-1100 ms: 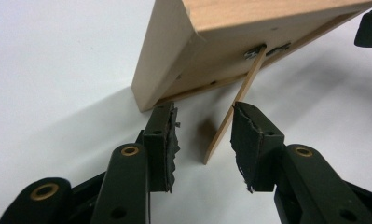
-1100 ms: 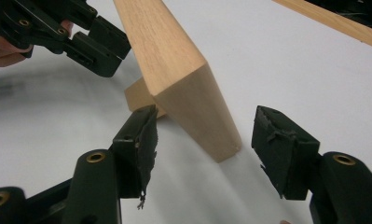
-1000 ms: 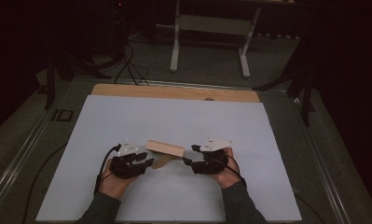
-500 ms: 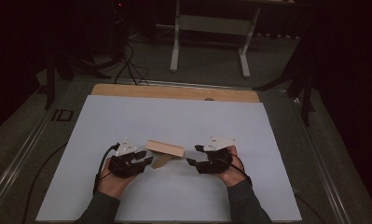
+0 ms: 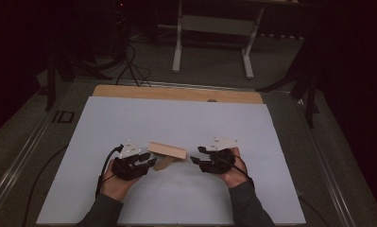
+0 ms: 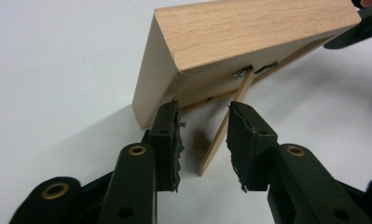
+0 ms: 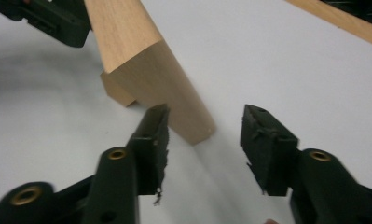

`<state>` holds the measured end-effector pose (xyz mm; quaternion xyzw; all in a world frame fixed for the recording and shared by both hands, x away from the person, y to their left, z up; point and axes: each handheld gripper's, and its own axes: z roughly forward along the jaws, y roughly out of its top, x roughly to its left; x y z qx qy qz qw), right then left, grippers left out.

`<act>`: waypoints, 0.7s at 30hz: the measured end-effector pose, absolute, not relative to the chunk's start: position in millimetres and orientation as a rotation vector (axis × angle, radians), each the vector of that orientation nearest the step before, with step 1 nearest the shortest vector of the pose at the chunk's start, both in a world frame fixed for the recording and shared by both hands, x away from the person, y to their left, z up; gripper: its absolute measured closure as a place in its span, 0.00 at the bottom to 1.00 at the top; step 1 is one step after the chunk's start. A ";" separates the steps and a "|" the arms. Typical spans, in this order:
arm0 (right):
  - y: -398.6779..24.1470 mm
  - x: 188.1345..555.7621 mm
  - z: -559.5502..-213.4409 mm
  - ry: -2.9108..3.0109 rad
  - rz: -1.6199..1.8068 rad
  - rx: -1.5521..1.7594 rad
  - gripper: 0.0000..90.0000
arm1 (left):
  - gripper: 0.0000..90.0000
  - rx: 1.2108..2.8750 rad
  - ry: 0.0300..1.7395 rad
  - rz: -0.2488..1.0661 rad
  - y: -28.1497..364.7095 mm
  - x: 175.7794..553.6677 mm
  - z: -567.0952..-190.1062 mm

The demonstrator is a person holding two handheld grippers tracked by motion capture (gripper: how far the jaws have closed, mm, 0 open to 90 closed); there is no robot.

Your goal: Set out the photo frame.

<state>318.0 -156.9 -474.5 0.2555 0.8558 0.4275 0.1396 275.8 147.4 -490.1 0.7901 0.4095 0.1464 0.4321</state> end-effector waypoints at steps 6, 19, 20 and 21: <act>-153.5 321.6 -476.1 2.439 1.253 0.770 0.66 | 0.76 1.980 1.012 0.378 140.9 276.2 -490.6; -139.9 335.7 -480.2 2.321 1.333 0.953 0.95 | 0.99 1.983 1.008 0.373 137.3 277.3 -491.3; -137.0 335.8 -481.5 2.322 1.330 0.953 0.95 | 0.99 1.983 1.011 0.372 137.6 277.5 -490.9; -137.0 335.8 -481.5 2.322 1.330 0.953 0.95 | 0.99 1.983 1.011 0.372 137.6 277.5 -490.9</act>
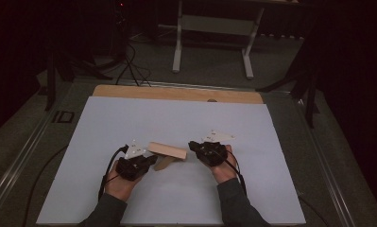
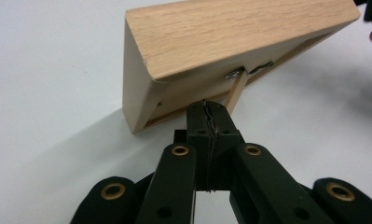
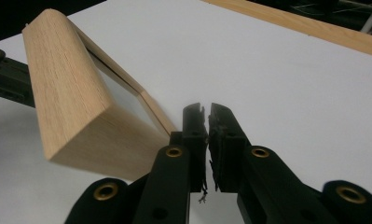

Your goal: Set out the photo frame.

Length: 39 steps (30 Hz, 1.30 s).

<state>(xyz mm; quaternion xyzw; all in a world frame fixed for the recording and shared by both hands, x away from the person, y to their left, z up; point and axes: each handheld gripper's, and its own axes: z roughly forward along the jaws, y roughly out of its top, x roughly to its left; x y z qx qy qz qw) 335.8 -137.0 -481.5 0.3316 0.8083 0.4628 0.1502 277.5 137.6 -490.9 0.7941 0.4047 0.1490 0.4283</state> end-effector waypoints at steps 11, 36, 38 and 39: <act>-128.4 339.7 -486.5 2.312 1.386 1.018 0.99 | 0.99 1.954 1.018 0.391 135.4 280.2 -487.1; -122.2 330.4 -485.5 2.357 1.371 0.926 1.00 | 1.00 1.972 1.000 0.400 125.1 285.1 -484.9; -122.1 329.9 -485.5 2.358 1.371 0.925 1.00 | 1.00 1.968 0.998 0.398 124.1 285.0 -484.8; -121.9 329.3 -485.6 2.358 1.373 0.920 1.00 | 1.00 1.972 0.994 0.394 123.2 284.6 -484.5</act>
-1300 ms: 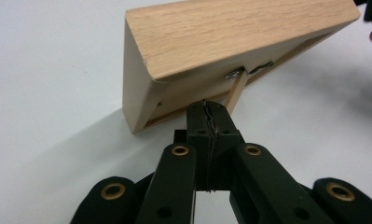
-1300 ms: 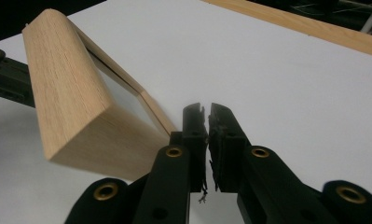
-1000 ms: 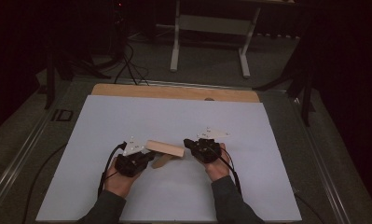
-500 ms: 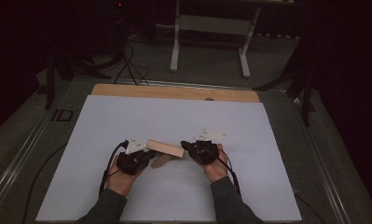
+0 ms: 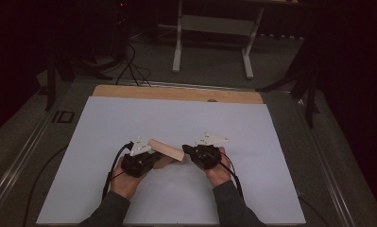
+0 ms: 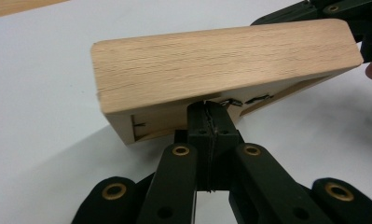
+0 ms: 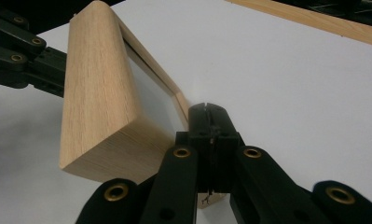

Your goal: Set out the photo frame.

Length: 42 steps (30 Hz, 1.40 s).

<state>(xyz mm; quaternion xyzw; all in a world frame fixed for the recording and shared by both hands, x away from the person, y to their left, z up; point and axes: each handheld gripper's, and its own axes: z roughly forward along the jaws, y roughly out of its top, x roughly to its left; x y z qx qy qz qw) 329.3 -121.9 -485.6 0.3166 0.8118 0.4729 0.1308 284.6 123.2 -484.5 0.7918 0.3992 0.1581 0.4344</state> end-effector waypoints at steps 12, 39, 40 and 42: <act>-121.0 322.4 -485.2 2.361 1.363 0.895 1.00 | 1.00 1.992 0.953 0.370 109.9 281.4 -485.9; -110.1 305.3 -483.5 2.411 1.363 0.811 1.00 | 1.00 1.977 0.977 0.363 113.9 286.9 -488.7; -109.9 305.0 -483.4 2.411 1.365 0.808 1.00 | 1.00 1.974 0.980 0.364 114.2 287.6 -489.1; -108.9 303.5 -483.0 2.420 1.365 0.792 1.00 | 1.00 1.974 0.985 0.366 115.2 288.3 -489.1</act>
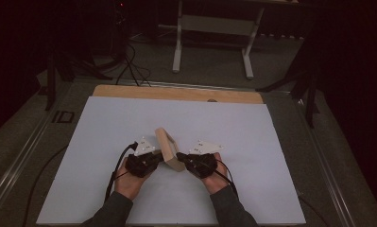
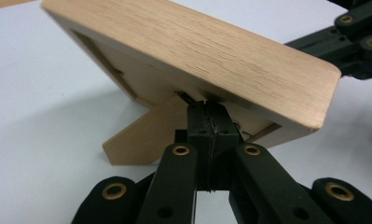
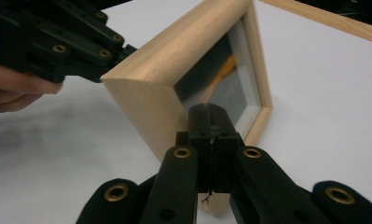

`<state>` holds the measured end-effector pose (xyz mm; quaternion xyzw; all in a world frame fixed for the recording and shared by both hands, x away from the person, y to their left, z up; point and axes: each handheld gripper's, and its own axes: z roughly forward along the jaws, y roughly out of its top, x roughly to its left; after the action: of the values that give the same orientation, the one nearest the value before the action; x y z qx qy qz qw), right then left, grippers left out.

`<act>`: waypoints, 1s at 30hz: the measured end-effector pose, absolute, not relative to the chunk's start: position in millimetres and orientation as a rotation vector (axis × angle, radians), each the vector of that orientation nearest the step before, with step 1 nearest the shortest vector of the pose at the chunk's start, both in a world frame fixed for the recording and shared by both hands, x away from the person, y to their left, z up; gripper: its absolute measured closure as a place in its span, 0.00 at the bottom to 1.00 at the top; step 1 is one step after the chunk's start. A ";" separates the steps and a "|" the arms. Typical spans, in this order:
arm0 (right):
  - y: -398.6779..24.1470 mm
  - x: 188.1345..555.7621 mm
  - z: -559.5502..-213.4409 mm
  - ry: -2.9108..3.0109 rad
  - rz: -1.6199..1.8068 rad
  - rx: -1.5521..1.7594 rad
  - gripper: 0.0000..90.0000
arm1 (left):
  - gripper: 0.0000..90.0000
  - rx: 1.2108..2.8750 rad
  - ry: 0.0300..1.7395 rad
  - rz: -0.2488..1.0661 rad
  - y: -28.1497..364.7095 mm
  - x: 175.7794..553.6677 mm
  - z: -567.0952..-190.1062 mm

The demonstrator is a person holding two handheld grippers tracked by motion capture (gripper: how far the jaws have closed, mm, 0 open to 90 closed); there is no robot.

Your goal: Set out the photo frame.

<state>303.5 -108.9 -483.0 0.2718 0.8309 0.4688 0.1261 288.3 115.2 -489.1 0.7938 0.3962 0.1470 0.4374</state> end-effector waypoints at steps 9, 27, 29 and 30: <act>-102.7 298.5 -482.7 2.439 1.374 0.753 1.00 | 1.00 1.960 0.999 0.367 119.2 290.9 -489.9; -96.1 294.5 -483.3 2.453 1.385 0.706 0.98 | 0.99 1.949 1.009 0.348 126.5 294.9 -493.0; -96.8 294.6 -482.9 2.447 1.383 0.718 0.97 | 0.98 1.944 1.016 0.352 129.7 295.0 -492.8; -97.5 294.9 -482.6 2.443 1.384 0.719 0.96 | 0.97 1.941 1.020 0.354 130.8 295.1 -492.5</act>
<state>294.9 -97.5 -482.6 0.2464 0.8367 0.4739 0.1213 295.1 130.8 -492.5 0.7830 0.4114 0.1428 0.4441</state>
